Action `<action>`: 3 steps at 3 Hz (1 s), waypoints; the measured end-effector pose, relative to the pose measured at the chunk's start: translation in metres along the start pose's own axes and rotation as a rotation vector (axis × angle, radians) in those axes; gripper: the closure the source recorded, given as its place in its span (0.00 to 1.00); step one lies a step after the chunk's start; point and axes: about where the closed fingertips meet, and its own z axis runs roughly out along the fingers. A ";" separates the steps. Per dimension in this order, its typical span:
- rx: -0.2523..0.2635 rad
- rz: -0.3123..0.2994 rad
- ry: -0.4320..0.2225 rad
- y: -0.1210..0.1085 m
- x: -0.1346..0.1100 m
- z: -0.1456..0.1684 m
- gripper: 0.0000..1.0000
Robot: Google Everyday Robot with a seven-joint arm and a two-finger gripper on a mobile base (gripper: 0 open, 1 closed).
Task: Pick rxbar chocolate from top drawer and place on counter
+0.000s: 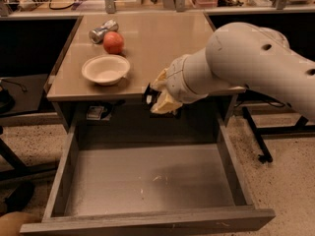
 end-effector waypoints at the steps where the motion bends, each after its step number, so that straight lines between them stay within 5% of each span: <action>1: 0.069 -0.035 0.023 -0.046 0.006 -0.001 1.00; 3: 0.106 -0.038 0.091 -0.117 0.039 0.027 1.00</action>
Offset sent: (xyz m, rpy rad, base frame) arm 0.1449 -0.0200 0.0475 -0.0907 -0.1333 -0.0445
